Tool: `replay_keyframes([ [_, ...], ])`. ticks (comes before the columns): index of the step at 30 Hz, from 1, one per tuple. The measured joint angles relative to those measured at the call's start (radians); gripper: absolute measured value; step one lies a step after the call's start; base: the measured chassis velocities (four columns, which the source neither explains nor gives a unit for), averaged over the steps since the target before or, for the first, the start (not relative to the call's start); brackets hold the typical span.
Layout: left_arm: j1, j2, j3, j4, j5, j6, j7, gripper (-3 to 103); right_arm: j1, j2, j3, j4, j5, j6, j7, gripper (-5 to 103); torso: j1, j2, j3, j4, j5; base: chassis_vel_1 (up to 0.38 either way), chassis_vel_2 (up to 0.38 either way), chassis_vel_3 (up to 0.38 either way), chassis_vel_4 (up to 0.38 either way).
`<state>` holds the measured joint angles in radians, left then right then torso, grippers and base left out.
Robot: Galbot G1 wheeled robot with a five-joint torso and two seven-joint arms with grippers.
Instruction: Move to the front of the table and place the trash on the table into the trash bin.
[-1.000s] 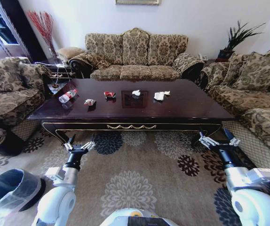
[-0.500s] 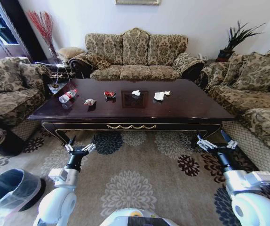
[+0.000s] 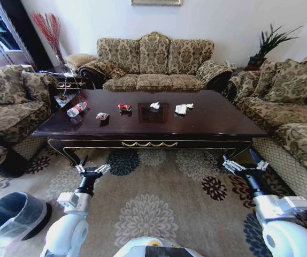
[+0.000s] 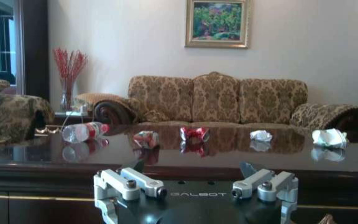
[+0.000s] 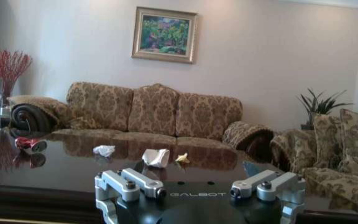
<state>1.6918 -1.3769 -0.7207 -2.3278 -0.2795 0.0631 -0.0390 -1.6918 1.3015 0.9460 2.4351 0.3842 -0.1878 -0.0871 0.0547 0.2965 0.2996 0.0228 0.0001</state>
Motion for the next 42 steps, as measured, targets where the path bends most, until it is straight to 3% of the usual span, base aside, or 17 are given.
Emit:
replay_keyframes([
  [12, 0.001, -0.018, -0.006, -0.003, 0.004, -0.009, 0.005, 100, 0.004, -0.009, -0.019, 0.002, -0.032, -0.009, -0.013, 100, 0.000, 0.000, 0.000, 0.0000, 0.0001, 0.109, 0.106, -0.101, -0.106],
  [42, -0.017, -0.018, -0.013, 0.077, -0.006, -0.028, 0.015, 100, -0.006, 0.008, -0.041, -0.029, -0.083, 0.008, -0.055, 100, 0.000, 0.000, 0.000, -0.0001, -0.0003, 0.230, 0.235, -0.241, -0.222],
])
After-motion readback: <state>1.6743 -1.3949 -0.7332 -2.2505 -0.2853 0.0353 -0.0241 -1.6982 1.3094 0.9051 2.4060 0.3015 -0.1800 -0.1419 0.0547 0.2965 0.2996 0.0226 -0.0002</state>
